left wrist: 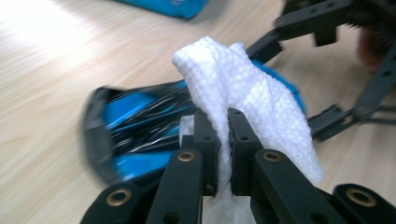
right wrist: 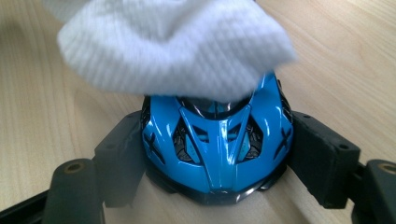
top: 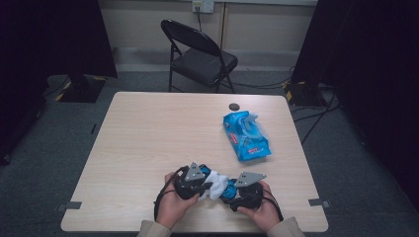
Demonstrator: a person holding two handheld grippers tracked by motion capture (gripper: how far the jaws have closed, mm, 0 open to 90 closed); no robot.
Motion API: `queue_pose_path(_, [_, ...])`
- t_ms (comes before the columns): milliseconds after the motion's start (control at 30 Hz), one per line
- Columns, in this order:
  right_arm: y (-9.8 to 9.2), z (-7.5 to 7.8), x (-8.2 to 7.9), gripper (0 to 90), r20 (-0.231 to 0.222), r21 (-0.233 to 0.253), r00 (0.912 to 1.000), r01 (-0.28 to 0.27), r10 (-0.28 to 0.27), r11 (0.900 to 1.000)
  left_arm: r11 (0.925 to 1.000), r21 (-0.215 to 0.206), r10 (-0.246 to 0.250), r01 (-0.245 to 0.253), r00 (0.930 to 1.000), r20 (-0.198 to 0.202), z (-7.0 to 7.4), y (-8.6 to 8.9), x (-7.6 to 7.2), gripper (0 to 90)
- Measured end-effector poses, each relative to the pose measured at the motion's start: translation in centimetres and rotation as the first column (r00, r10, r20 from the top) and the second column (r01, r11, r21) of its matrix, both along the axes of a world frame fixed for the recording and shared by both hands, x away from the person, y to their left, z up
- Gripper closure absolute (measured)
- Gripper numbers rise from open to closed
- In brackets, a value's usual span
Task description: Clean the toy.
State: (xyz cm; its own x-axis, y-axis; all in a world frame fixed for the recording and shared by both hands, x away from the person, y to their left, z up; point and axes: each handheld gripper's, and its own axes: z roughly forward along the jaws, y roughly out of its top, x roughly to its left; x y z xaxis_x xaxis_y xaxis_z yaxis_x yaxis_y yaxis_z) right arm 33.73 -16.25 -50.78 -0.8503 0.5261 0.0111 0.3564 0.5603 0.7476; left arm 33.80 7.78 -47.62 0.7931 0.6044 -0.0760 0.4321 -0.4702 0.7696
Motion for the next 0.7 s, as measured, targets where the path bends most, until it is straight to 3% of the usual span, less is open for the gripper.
queue_pose_path(267, [0.0, 0.0, 0.0, 25.4, 0.0, 0.0, 1.0, 0.001, -0.001, 1.0, 0.9986, -0.003, 0.052, -0.052, 0.9986, 0.009, 0.0, 2.0, 0.6, 84.8])
queue_pose_path(400, [0.0, 0.0, 0.0, 25.3, -0.001, 0.0, 1.0, 0.001, -0.001, 1.0, 0.998, -0.022, 0.059, -0.059, 0.9982, -0.002, -0.1, 2.3, 0.7, 84.8])
queue_pose_path(500, [0.0, 0.0, 0.0, 25.3, -0.001, 0.0, 1.0, 0.002, -0.002, 1.0, 0.9981, -0.012, 0.061, -0.061, 0.9981, 0.008, 0.0, 2.3, 0.8, 84.8])
queue_pose_path(700, [0.0, 0.0, 0.0, 25.3, -0.001, 0.0, 1.0, 0.002, -0.002, 1.0, 0.9948, -0.03, 0.097, -0.097, 0.9953, 0.002, 0.3, 3.3, 1.2, 84.7])
